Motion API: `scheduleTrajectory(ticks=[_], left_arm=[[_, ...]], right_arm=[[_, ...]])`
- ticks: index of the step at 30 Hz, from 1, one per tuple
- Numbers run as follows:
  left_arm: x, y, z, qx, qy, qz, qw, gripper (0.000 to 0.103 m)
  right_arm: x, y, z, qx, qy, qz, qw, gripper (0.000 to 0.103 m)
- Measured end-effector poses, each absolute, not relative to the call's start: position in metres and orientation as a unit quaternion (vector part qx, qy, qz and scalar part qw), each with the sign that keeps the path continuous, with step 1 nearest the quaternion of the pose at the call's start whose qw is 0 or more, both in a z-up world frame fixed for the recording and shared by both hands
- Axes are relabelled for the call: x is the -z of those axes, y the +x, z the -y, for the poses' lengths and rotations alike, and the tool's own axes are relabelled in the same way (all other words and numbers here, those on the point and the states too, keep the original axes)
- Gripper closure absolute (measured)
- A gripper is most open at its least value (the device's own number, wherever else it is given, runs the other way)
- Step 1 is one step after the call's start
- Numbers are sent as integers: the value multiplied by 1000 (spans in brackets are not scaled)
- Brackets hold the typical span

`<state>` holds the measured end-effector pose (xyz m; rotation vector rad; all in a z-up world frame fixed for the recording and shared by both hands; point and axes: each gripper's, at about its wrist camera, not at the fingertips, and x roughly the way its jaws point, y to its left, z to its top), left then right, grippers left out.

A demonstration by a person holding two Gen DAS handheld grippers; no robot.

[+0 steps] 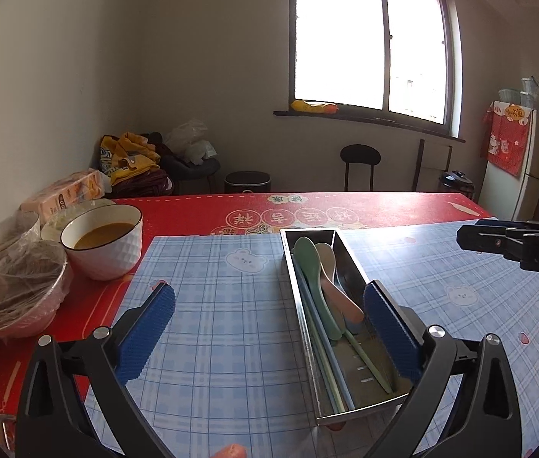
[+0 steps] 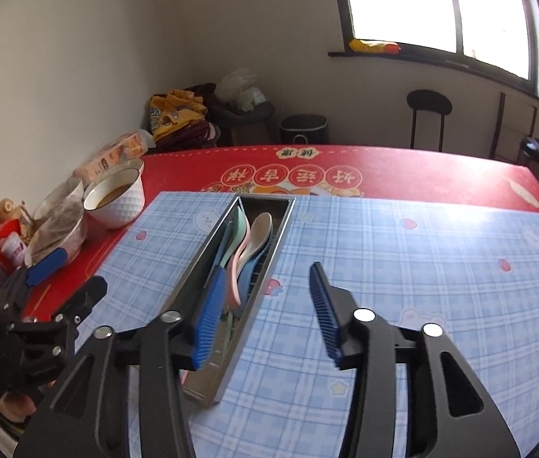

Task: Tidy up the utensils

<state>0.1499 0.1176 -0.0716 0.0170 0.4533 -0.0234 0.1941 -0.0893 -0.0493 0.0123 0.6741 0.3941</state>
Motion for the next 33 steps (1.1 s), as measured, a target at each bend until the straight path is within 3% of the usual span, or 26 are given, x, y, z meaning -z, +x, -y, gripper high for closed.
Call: scheduleTrajectory(ticks=[2, 3, 5, 7, 15, 33], left_arm=[[63, 141, -111, 10, 19, -217, 976, 6], [57, 137, -107, 9, 24, -212, 977, 6], [46, 126, -102, 12, 28, -200, 979, 6], [35, 116, -96, 14, 31, -187, 982, 6], [-4, 73, -74, 0, 39, -132, 990, 6], [-19, 56, -53, -7, 42, -136, 990, 6]], right_arm=[[38, 181, 94, -193, -6, -311, 930, 41], [33, 174, 98, -193, -6, -302, 934, 31], [23, 161, 105, -186, -5, -287, 940, 29], [14, 149, 112, -177, -6, -273, 946, 16], [-13, 102, 141, -140, 10, -206, 968, 16], [-23, 65, 167, -106, 34, -169, 979, 16]])
